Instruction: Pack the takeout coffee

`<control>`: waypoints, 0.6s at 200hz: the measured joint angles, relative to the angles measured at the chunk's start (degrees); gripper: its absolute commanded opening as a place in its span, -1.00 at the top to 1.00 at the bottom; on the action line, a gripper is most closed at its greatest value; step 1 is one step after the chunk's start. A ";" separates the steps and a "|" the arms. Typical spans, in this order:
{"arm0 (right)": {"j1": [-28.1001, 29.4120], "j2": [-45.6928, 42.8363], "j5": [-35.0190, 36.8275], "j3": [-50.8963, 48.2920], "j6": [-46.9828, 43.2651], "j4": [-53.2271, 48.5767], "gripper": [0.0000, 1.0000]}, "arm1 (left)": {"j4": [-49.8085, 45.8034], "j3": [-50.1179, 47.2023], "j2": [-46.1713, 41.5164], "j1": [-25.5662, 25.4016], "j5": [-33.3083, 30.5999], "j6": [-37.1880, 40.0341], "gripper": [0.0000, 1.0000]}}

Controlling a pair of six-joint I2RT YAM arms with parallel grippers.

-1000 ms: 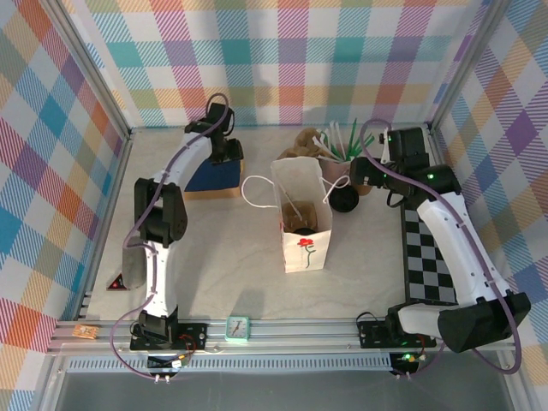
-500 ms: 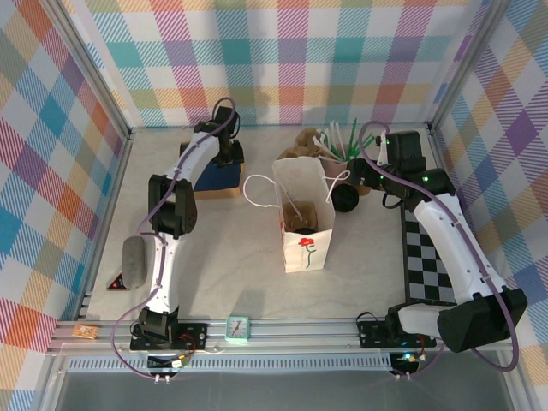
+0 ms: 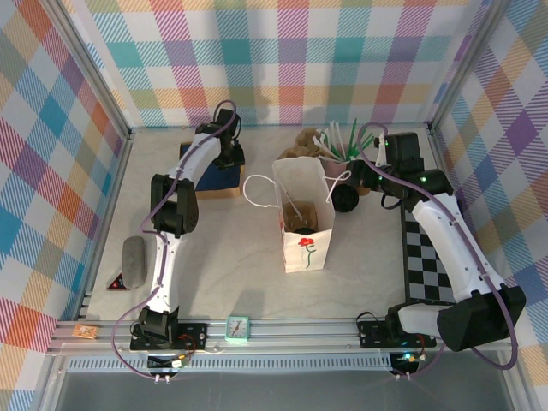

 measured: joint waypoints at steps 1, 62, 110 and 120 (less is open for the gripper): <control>0.00 0.00 0.00 0.00 0.00 0.00 -0.69 | -0.02 0.02 0.00 0.00 0.00 0.00 0.14; -0.33 0.00 -0.20 0.00 0.00 0.00 -0.67 | -0.09 1.53 1.90 -0.13 0.02 -0.68 0.14; -0.33 0.00 -0.46 -0.02 0.00 0.00 -0.63 | -0.15 1.99 2.60 -0.22 0.02 -0.83 0.17; -0.33 0.00 -0.48 -0.02 0.00 0.00 -0.62 | -0.13 2.08 2.60 -0.22 0.02 -0.85 0.20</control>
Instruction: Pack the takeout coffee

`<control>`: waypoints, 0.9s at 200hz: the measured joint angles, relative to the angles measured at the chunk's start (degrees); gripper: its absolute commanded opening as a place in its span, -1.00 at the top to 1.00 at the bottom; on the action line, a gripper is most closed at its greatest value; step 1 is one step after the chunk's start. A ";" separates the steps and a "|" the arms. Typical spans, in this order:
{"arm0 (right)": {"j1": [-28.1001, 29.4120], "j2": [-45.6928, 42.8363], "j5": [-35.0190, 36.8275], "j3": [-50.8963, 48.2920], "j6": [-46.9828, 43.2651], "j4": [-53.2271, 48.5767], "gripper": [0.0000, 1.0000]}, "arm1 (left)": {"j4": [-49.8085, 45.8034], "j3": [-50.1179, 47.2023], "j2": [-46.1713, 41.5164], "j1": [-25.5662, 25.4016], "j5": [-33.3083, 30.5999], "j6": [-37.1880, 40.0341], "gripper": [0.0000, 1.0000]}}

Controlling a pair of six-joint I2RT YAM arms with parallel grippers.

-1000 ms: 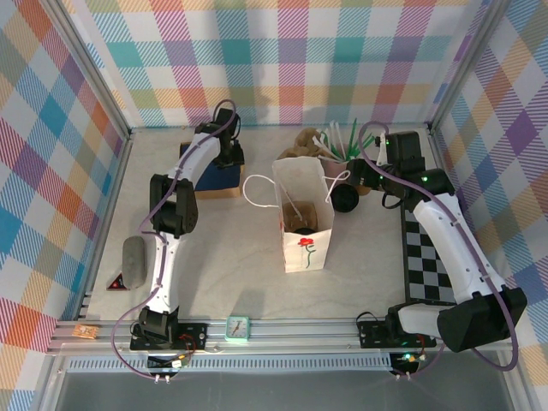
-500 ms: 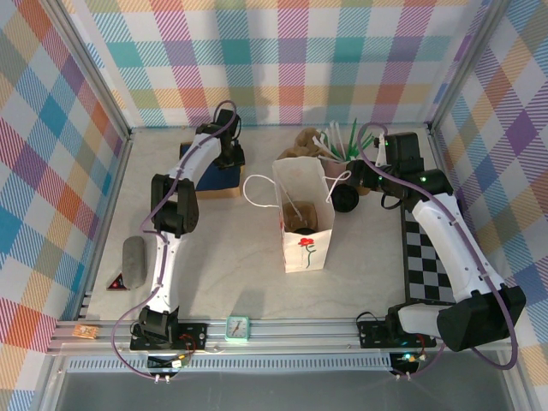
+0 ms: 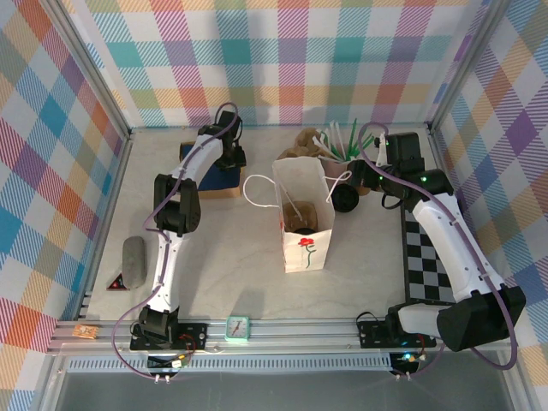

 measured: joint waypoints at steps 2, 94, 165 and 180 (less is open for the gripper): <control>0.00 0.00 0.02 0.00 0.00 0.00 -0.62 | 0.00 0.00 0.00 0.00 0.00 0.00 0.21; 0.00 -0.44 0.00 0.00 0.00 0.00 -0.57 | -0.09 0.81 0.02 0.00 0.42 0.04 0.65; 0.00 -0.70 -0.72 0.00 0.02 -0.02 -0.54 | -1.38 1.29 0.02 0.00 0.46 1.11 0.60; 0.00 -0.70 -1.03 0.00 0.02 -0.02 -0.54 | -1.44 1.29 0.02 0.00 0.94 1.29 0.44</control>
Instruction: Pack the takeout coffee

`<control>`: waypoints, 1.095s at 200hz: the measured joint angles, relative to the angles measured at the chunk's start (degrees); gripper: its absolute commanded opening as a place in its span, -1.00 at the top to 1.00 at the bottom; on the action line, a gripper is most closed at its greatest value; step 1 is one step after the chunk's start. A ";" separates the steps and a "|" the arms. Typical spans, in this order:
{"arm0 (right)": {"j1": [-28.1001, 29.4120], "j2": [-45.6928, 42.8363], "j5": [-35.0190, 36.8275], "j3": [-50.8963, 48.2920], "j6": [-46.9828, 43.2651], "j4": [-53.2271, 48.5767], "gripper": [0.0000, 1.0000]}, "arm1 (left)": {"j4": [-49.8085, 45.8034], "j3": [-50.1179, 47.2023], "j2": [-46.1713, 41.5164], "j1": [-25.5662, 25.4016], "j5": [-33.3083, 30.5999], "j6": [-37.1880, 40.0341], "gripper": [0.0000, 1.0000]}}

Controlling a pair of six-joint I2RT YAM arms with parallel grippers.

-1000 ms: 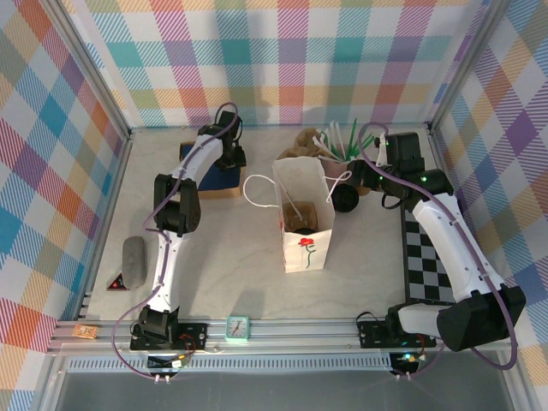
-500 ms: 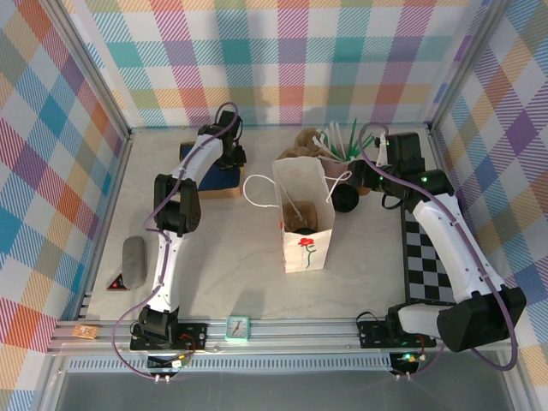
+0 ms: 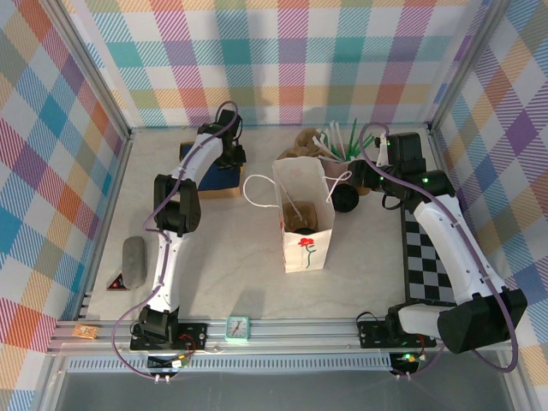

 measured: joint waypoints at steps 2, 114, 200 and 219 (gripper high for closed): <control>0.00 0.00 0.00 0.00 -0.02 0.00 -0.54 | -0.04 0.00 0.00 0.00 0.13 0.17 0.43; 0.00 -0.15 -0.42 0.00 0.02 0.00 -0.53 | -0.11 0.00 0.00 -0.04 0.57 0.26 0.43; 0.00 -1.25 -0.42 0.00 0.02 0.00 -0.52 | -1.40 0.00 0.00 -0.33 0.59 0.26 0.37; 0.00 -1.25 -0.39 0.00 0.04 0.00 -0.51 | -1.40 0.00 0.00 -0.33 0.87 0.28 0.30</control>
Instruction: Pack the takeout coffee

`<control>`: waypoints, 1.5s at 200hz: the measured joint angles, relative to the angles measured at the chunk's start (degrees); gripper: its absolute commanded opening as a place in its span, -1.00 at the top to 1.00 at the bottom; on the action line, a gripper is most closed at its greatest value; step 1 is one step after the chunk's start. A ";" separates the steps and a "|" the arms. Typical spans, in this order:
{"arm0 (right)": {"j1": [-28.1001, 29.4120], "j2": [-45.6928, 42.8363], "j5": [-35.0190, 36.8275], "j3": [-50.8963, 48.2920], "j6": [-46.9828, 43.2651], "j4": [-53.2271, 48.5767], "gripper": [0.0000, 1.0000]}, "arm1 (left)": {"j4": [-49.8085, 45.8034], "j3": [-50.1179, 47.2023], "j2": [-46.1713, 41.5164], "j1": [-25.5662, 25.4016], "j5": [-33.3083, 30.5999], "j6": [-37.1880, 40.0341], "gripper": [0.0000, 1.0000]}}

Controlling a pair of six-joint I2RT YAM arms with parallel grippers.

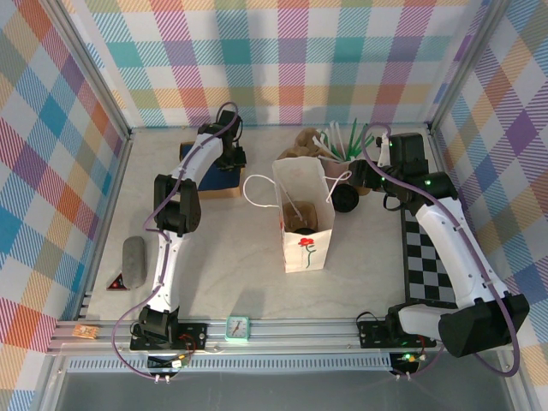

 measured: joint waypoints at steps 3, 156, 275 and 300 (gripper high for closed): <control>0.00 0.00 0.00 0.00 0.00 0.00 -0.51 | 0.00 0.00 0.00 -0.02 0.04 -0.07 0.30; 0.00 0.00 0.00 -0.07 0.02 0.00 -0.49 | 0.00 0.00 0.17 -0.74 0.11 0.00 0.71; 0.00 -0.79 -0.37 -0.09 0.20 0.02 -0.45 | -0.46 0.00 -0.11 -0.57 -0.55 1.99 0.92; 0.00 -0.90 -0.72 -0.09 0.39 0.02 -0.43 | -1.99 0.00 -1.40 -0.33 -0.48 3.10 0.92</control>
